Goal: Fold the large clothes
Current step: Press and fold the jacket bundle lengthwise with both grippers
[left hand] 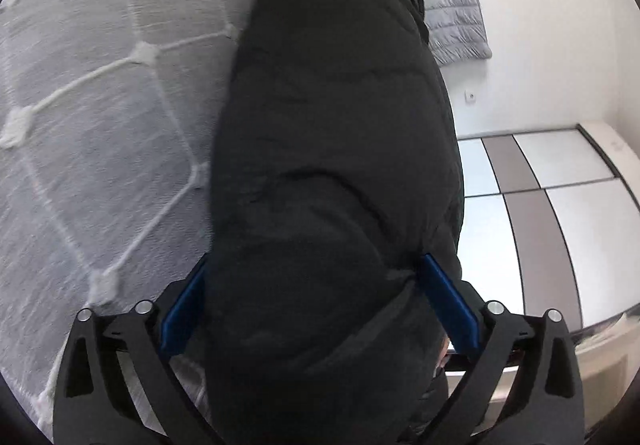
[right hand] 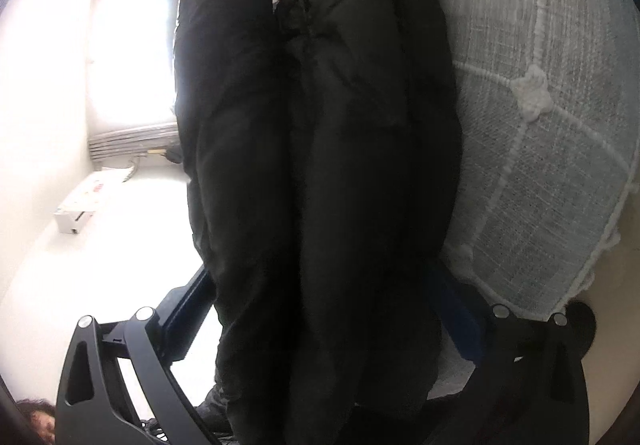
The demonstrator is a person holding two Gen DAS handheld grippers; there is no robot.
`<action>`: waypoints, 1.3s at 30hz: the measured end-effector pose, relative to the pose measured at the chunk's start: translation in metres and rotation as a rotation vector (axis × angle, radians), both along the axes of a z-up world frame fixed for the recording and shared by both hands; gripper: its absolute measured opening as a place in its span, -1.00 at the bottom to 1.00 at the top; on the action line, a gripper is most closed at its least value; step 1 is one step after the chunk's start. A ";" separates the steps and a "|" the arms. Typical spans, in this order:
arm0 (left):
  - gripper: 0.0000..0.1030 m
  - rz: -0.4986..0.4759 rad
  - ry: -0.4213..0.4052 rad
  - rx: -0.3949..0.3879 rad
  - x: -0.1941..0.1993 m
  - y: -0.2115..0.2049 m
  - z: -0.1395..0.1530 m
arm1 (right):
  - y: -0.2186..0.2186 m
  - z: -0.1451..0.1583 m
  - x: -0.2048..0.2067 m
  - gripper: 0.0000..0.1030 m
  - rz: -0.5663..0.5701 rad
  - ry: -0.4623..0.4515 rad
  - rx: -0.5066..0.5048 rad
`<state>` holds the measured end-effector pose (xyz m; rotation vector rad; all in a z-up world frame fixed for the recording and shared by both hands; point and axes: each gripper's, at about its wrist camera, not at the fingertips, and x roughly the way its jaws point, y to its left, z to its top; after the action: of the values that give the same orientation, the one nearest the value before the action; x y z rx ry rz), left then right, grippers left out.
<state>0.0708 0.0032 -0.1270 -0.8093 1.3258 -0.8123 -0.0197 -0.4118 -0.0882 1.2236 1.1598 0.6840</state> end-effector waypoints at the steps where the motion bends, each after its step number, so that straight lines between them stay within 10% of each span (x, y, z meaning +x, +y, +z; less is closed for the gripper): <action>1: 0.85 -0.001 -0.012 0.003 0.000 -0.003 0.001 | -0.003 -0.002 0.000 0.88 -0.002 -0.007 0.003; 4: 0.68 0.007 -0.085 0.030 -0.004 -0.008 0.006 | -0.003 -0.002 -0.004 0.73 -0.004 -0.045 -0.027; 8: 0.05 0.005 -0.213 0.119 -0.012 -0.010 0.026 | -0.002 0.006 -0.014 -0.20 -0.023 -0.085 -0.066; 15: -0.36 0.037 -0.369 0.159 -0.013 0.006 0.074 | 0.015 0.047 -0.025 -0.50 -0.035 -0.196 -0.088; 22: -0.31 0.025 -0.358 0.232 -0.022 0.044 0.095 | 0.054 0.051 -0.013 -0.46 0.086 -0.209 -0.148; 26: 0.05 0.022 -0.098 0.195 -0.009 0.062 0.047 | 0.057 0.017 -0.012 0.16 0.102 -0.101 -0.144; 39: 0.49 0.089 -0.024 0.042 0.024 0.061 0.031 | 0.038 0.005 0.021 0.84 0.029 -0.037 -0.073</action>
<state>0.0944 0.0644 -0.0959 -0.8169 1.2727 -0.7193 0.0015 -0.3741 -0.0828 1.1306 1.1647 0.6779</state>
